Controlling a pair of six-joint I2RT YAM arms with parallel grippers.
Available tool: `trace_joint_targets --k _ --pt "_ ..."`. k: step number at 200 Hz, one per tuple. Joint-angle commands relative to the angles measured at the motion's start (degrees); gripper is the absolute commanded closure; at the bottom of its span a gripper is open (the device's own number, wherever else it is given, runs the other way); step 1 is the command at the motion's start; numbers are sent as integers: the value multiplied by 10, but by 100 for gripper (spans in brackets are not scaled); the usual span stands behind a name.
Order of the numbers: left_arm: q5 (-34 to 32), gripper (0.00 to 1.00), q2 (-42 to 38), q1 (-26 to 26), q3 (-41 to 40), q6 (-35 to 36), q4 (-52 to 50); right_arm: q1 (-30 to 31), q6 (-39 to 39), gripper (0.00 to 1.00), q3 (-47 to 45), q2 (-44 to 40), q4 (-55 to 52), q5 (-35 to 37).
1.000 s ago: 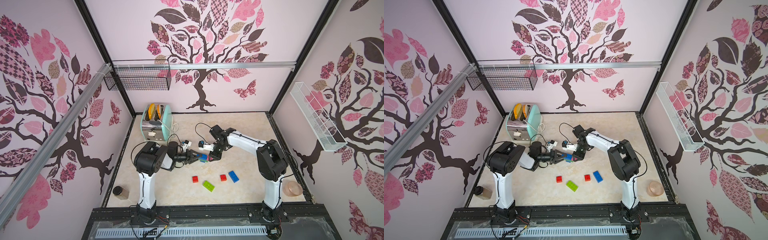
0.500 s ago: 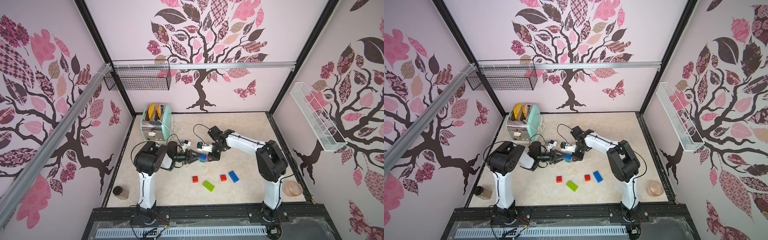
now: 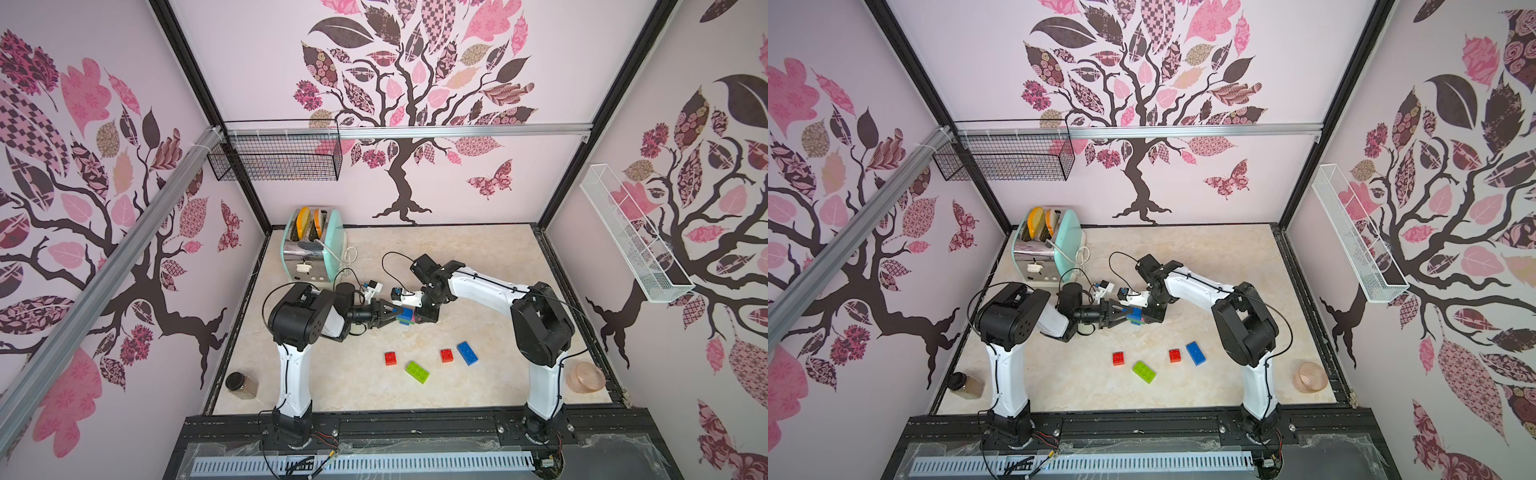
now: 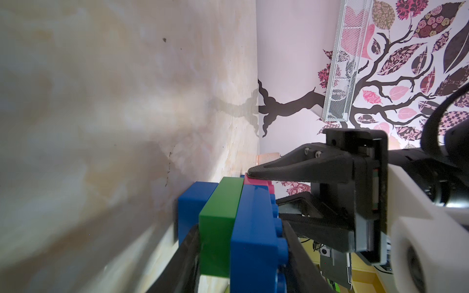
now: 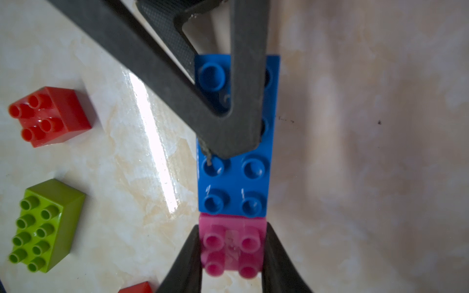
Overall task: Assemble a heart with lego
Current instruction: Assemble the lego brick with the lego brick.
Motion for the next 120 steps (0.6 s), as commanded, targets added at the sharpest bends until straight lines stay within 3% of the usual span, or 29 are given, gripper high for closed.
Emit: trace_joint_targets --k 1,120 --pt "-9 69 5 -9 4 23 2 22 7 76 44 38 -59 -11" --pt "-38 70 -21 -11 -17 27 0 47 93 80 70 77 -71 15"
